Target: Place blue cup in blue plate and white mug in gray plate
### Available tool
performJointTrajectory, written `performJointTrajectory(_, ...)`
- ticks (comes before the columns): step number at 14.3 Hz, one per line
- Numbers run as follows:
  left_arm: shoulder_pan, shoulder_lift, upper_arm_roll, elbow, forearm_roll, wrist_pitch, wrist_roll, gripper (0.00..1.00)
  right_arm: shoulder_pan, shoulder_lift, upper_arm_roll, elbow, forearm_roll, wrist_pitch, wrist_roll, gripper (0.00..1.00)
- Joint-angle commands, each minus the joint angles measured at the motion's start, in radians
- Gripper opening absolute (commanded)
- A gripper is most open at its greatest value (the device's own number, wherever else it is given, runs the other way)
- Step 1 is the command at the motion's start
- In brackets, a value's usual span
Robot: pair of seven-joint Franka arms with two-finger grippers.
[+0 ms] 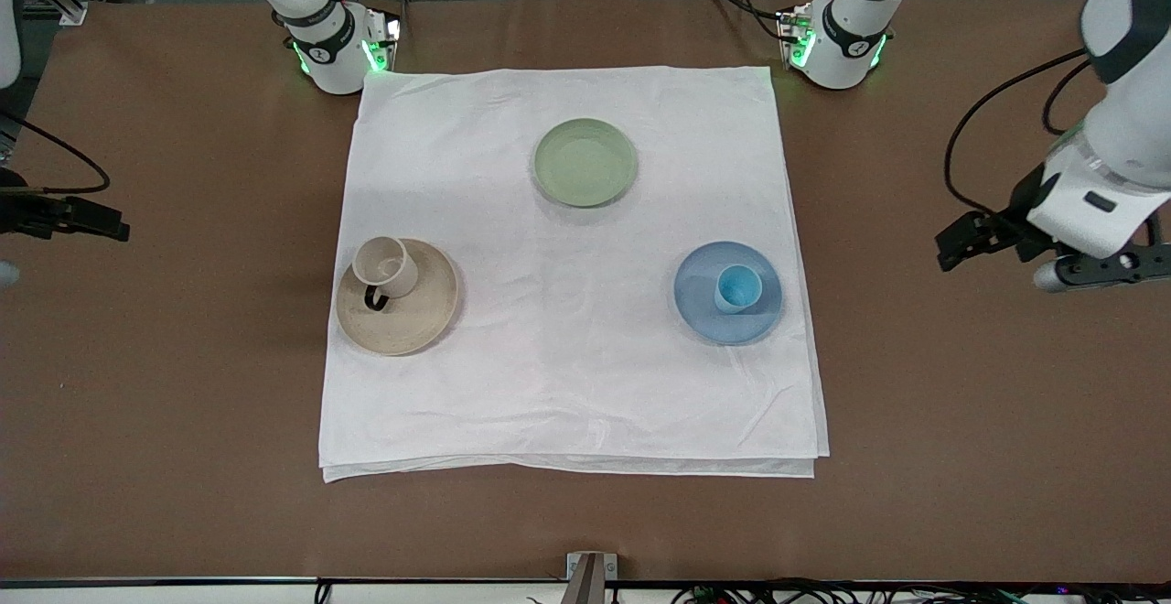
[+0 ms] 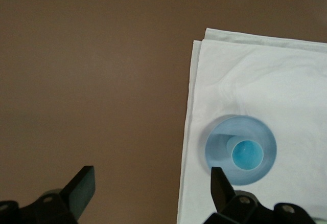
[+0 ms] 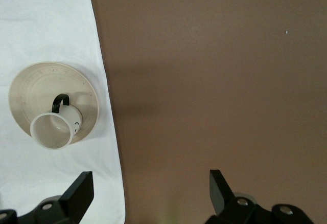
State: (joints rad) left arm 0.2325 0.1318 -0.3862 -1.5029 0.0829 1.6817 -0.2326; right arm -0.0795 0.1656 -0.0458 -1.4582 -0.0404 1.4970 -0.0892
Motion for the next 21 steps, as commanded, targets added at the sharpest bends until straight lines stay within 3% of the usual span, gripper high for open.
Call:
performJointTrajectory(1, -0.031, -0.056, 0.019, 0.037, 0.006, -0.105, 0.044, 1.0, -0.003, 0.023, 0.02, 0.045, 0.006, -0.034, 0.029, 1.0)
performJointTrajectory(4, -0.224, -0.127, 0.24, 0.018, 0.002, -0.212, 0.11, 1.0, 0.006, -0.004, 0.026, 0.045, 0.019, -0.135, 0.037, 1.0)
performJointTrajectory(5, -0.24, -0.158, 0.263, -0.008, -0.015, -0.215, 0.111, 1.0, 0.007, -0.024, 0.026, 0.045, 0.019, -0.162, 0.037, 1.0)
performJointTrajectory(12, -0.233, -0.241, 0.26, -0.088, -0.083, -0.211, 0.111, 1.0, 0.053, -0.205, 0.003, -0.086, 0.057, -0.135, 0.035, 1.0)
performJointTrajectory(18, -0.236, -0.238, 0.259, -0.086, -0.084, -0.212, 0.127, 1.0, 0.083, -0.302, -0.019, -0.091, 0.057, -0.187, 0.034, 1.0)
performJointTrajectory(21, -0.234, -0.225, 0.259, -0.076, -0.081, -0.212, 0.153, 1.0, 0.087, -0.307, -0.022, -0.091, 0.059, -0.186, 0.034, 1.0)
